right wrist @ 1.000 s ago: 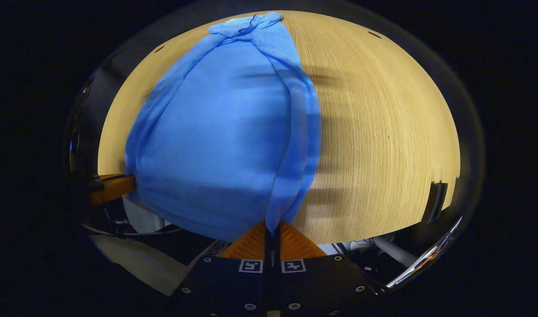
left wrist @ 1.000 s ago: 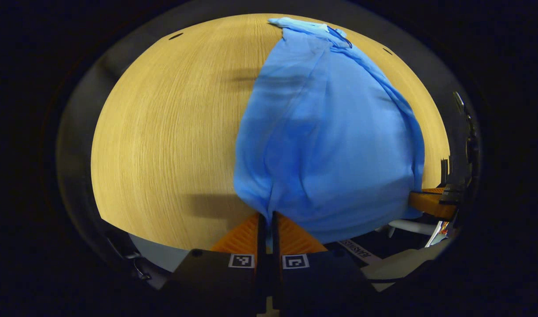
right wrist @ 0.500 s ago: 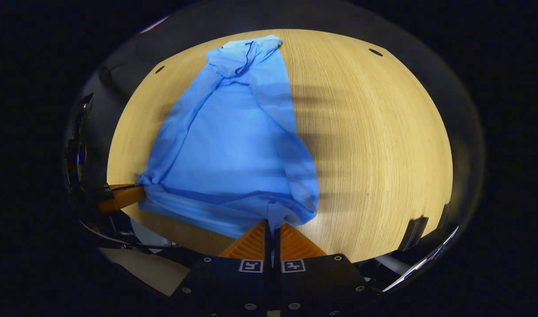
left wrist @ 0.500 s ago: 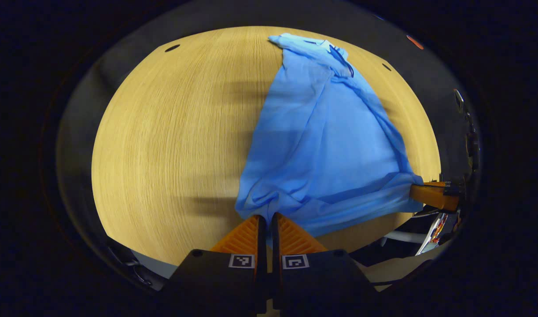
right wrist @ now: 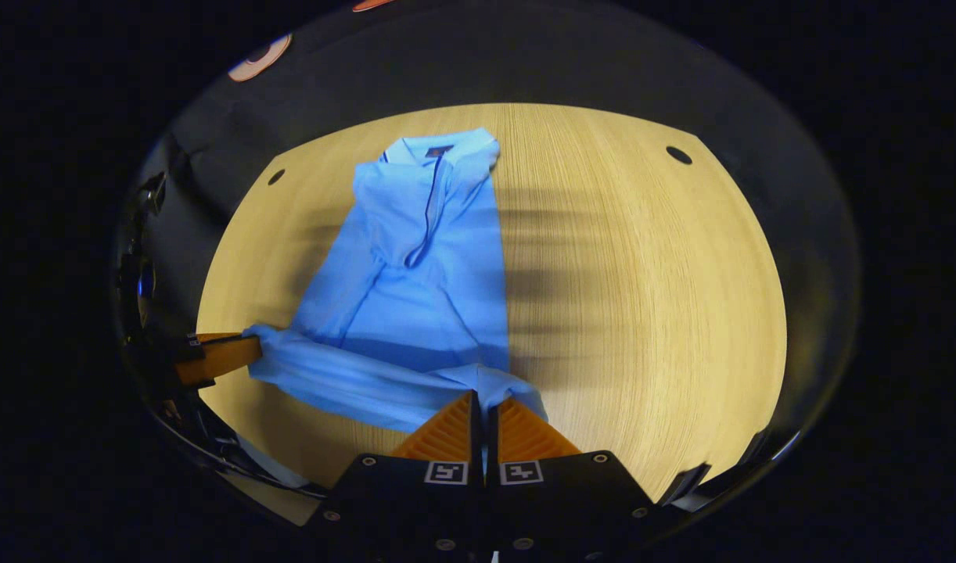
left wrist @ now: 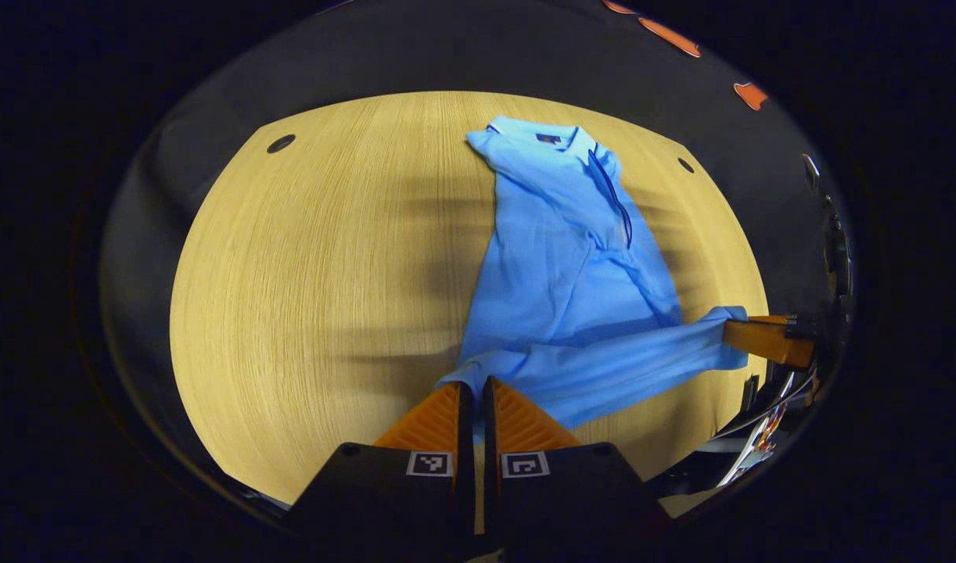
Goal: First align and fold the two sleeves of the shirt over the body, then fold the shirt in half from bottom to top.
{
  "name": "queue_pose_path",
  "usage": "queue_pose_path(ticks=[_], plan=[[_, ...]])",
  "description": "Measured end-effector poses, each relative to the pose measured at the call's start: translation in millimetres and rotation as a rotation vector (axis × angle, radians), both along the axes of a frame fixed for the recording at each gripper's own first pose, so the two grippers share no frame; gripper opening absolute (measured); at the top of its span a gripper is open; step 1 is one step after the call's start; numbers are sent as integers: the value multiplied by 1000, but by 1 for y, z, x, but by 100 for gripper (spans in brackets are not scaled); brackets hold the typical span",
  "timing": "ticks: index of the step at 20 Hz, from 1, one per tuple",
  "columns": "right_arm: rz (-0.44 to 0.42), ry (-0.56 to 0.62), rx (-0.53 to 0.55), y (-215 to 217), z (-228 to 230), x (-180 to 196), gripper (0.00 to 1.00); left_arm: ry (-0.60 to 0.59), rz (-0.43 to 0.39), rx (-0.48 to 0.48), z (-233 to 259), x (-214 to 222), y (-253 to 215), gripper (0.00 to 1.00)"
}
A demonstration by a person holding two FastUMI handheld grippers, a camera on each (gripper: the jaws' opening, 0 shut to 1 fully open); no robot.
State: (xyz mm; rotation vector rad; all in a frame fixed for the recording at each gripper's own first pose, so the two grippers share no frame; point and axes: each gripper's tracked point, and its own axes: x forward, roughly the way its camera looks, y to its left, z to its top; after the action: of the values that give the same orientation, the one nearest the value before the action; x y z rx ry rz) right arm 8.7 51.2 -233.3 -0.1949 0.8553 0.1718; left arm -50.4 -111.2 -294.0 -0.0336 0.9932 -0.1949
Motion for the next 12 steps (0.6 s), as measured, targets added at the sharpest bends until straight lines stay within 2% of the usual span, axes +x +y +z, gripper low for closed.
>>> queue_pose_path(ticks=[4, 9, 12], plan=[[3, -64, 0, 5, 35, 47, 1, -56, -10, -3, 23, 48, -2, 9], [8, -107, 0, 11, 63, 89, 1, -110, -6, -19, 61, 99, -6, 10], [11, -127, -5, 14, 73, 112, 1, -138, -1, -19, 67, 136, -9, 9]])
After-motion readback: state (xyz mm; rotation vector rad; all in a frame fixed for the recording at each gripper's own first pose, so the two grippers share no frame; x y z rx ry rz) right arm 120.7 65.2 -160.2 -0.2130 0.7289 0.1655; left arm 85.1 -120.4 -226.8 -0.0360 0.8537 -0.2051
